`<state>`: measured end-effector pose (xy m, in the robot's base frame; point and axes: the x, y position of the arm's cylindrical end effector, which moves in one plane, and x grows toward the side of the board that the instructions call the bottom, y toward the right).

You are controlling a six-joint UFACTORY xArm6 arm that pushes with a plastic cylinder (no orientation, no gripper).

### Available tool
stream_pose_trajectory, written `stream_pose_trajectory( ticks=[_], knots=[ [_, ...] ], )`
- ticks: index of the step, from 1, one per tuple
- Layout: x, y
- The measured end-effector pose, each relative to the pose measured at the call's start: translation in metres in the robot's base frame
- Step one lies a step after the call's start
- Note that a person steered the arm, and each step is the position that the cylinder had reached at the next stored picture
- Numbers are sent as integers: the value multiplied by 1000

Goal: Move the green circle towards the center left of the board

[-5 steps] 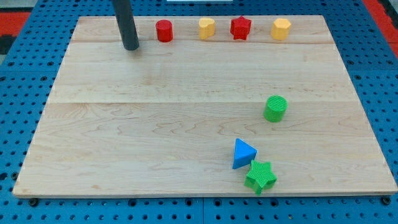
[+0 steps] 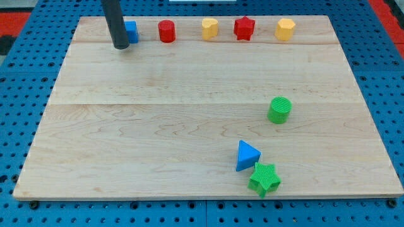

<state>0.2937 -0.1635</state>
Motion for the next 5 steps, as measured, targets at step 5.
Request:
stream_pose_trajectory(
  ticks=[5],
  knots=[
    [148, 365]
  ],
)
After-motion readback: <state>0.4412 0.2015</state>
